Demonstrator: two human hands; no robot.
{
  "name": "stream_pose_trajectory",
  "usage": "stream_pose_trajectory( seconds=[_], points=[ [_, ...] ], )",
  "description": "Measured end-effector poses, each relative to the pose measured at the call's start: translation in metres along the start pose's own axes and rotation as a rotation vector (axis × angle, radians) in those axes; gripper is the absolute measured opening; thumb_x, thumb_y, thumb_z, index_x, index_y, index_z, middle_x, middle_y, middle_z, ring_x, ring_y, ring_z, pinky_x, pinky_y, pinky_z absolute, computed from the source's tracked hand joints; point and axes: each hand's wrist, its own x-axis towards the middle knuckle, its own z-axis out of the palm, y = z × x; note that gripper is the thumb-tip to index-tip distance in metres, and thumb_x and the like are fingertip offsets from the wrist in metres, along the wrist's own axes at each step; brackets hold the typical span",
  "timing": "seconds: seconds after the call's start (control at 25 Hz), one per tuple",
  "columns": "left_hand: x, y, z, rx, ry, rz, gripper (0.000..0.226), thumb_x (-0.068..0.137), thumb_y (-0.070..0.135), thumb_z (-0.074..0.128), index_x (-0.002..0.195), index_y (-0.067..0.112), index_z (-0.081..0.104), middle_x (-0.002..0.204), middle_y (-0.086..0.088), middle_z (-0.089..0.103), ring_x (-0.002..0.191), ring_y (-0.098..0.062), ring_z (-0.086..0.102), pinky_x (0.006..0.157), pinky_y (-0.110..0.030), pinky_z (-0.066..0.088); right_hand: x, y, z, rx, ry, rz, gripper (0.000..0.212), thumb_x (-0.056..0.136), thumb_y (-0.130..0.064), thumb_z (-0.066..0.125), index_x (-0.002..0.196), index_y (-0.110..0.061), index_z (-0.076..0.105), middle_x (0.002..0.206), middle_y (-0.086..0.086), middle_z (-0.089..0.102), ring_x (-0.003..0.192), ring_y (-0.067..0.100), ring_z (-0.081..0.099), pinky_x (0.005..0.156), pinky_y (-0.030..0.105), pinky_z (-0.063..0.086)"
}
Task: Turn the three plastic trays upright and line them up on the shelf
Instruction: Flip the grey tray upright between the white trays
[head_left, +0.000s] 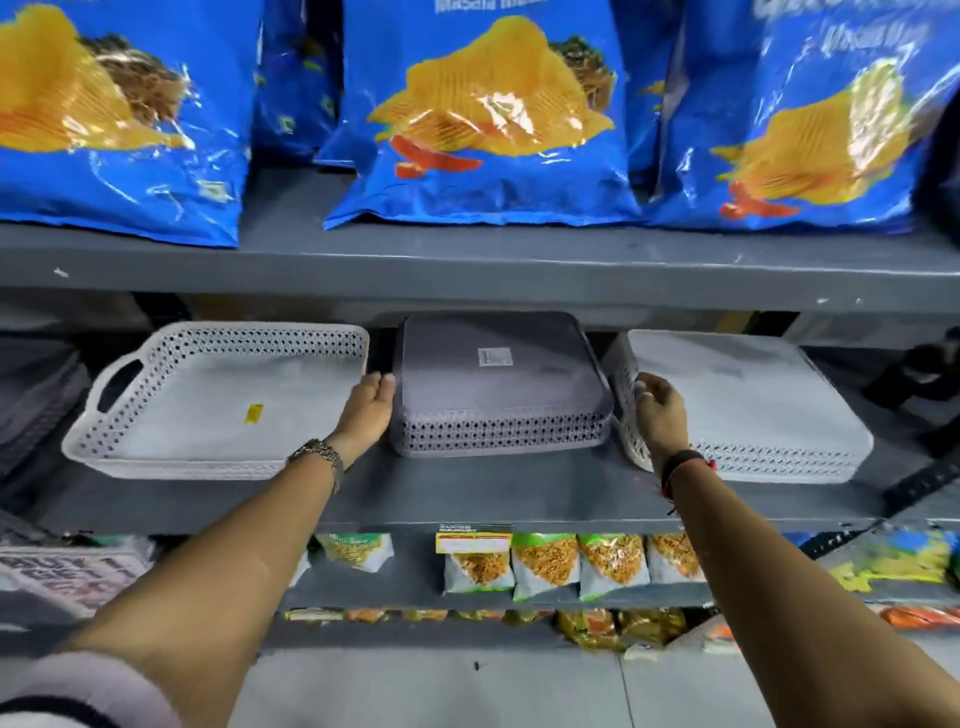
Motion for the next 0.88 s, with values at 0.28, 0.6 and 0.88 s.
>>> stream_pose_trajectory(
  seconds=[0.28,0.6,0.88],
  points=[
    [0.001,-0.017,0.019,-0.213,0.041,-0.112,0.065,0.097,0.051,0.01,0.15,0.015,0.016,0.159,-0.002,0.017,0.148,-0.019,0.013,0.12,-0.034,0.009,0.084,0.082,0.036,0.146,-0.276,0.175,0.098,0.057,-0.093,0.035,0.131,-0.031,0.049,0.14,-0.003,0.051,0.129,0.02,0.048,0.112,0.046,0.035],
    [0.026,-0.032,0.032,-0.23,0.077,-0.282,0.091,0.079,0.079,0.006,0.149,0.023,0.025,0.157,0.002,0.024,0.147,-0.018,0.019,0.122,-0.041,0.012,0.069,0.03,0.054,0.135,-0.208,0.352,0.077,0.089,-0.065,0.017,0.146,-0.014,0.028,0.143,0.009,0.043,0.131,0.021,0.041,0.111,0.037,0.035],
    [0.02,-0.018,0.029,-0.434,0.03,-0.219,0.1,0.065,0.089,0.013,0.14,0.03,0.041,0.146,0.002,0.047,0.138,-0.019,0.039,0.119,-0.043,0.022,0.093,0.04,0.049,0.236,-0.367,0.335,0.095,0.07,-0.085,0.017,0.146,-0.029,0.026,0.1,-0.025,0.061,0.085,-0.003,0.059,0.072,0.026,0.054]
  ],
)
